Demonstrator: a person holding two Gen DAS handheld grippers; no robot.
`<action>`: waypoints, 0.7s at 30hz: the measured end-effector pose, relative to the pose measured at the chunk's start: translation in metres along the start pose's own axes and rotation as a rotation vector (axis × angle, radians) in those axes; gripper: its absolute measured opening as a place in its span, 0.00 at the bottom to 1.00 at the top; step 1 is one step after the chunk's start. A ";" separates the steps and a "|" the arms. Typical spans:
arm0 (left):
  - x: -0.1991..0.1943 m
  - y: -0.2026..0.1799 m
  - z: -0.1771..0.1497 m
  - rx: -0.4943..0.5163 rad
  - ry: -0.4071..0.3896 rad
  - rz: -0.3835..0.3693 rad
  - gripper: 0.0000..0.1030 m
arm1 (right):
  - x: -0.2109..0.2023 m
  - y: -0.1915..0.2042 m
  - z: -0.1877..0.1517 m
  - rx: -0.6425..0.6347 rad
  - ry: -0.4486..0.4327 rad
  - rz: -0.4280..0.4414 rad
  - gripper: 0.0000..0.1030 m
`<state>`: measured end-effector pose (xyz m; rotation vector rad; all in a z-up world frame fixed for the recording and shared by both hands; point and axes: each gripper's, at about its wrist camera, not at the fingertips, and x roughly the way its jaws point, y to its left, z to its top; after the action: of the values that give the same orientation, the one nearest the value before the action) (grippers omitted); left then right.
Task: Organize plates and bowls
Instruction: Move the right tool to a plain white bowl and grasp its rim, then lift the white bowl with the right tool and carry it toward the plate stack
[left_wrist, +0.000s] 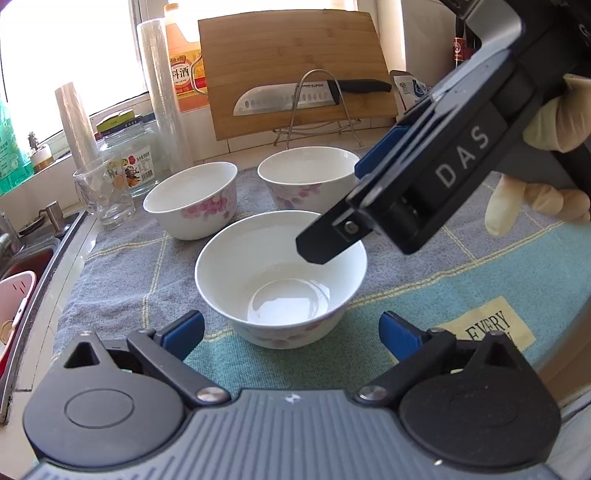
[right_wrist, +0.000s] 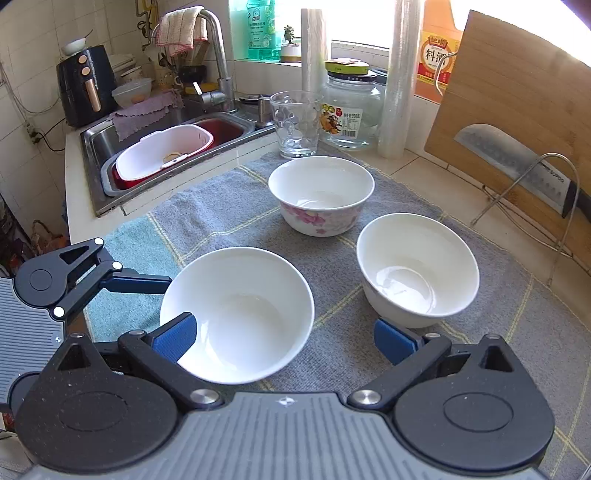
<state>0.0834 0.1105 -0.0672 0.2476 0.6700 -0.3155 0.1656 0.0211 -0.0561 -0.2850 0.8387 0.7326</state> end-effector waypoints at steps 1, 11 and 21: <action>0.002 0.002 0.000 0.000 0.000 -0.004 0.97 | 0.004 0.000 0.001 -0.001 0.005 0.012 1.00; 0.013 0.010 -0.002 -0.013 -0.011 -0.052 0.89 | 0.030 -0.003 0.009 0.029 0.055 0.082 0.84; 0.015 0.017 0.001 -0.021 -0.023 -0.071 0.83 | 0.041 -0.005 0.012 0.051 0.083 0.116 0.73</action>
<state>0.1006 0.1227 -0.0739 0.2007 0.6604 -0.3787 0.1940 0.0432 -0.0791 -0.2241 0.9575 0.8101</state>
